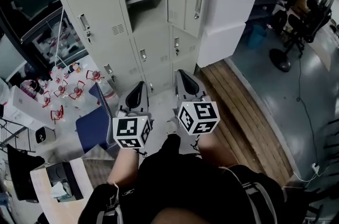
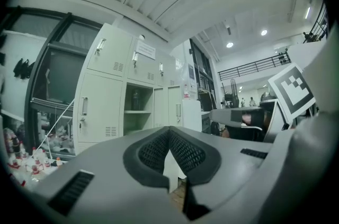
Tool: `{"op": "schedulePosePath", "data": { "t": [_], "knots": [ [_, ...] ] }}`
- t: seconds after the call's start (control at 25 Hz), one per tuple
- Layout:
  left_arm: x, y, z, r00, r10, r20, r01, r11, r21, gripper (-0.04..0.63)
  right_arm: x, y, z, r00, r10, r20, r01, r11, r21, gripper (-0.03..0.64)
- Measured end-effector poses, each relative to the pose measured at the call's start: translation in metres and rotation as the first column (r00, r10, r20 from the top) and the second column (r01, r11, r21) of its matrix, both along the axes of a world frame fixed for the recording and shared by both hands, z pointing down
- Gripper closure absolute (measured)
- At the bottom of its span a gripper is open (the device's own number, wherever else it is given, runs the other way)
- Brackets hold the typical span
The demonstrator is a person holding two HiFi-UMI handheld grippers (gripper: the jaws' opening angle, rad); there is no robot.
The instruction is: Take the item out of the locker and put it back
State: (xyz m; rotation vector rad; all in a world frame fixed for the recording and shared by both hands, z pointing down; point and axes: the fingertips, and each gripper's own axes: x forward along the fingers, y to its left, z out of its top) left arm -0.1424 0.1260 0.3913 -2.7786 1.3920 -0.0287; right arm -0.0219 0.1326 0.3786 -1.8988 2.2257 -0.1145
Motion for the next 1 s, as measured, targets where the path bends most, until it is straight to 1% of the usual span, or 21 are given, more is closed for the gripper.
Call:
{"op": "schedulePosePath", "data": {
  "t": [0.2, 0.44, 0.68, 1.0],
  "knots": [
    [0.018, -0.028, -0.008, 1.0, 0.003, -0.003, -0.003, 1.0, 0.03, 0.583, 0.021, -0.028, -0.002, 1.0, 0.024, -0.002, -0.024, 1.0, 0.007, 0.601],
    [0.044, -0.078, -0.007, 1.0, 0.018, 0.006, -0.018, 0.999, 0.038, 0.583, 0.044, -0.077, 0.0, 1.0, 0.027, -0.007, -0.027, 1.0, -0.001, 0.601],
    [0.062, -0.148, -0.016, 1.0, 0.009, 0.003, -0.009, 0.999, 0.046, 0.583, 0.06, -0.15, -0.01, 0.999, 0.004, -0.034, -0.003, 1.0, 0.01, 0.601],
    [0.068, -0.26, -0.028, 0.999, -0.028, -0.018, 0.028, 0.999, 0.029, 0.583, 0.062, -0.264, -0.029, 0.997, -0.043, -0.06, 0.045, 0.999, 0.021, 0.601]
  ]
}}
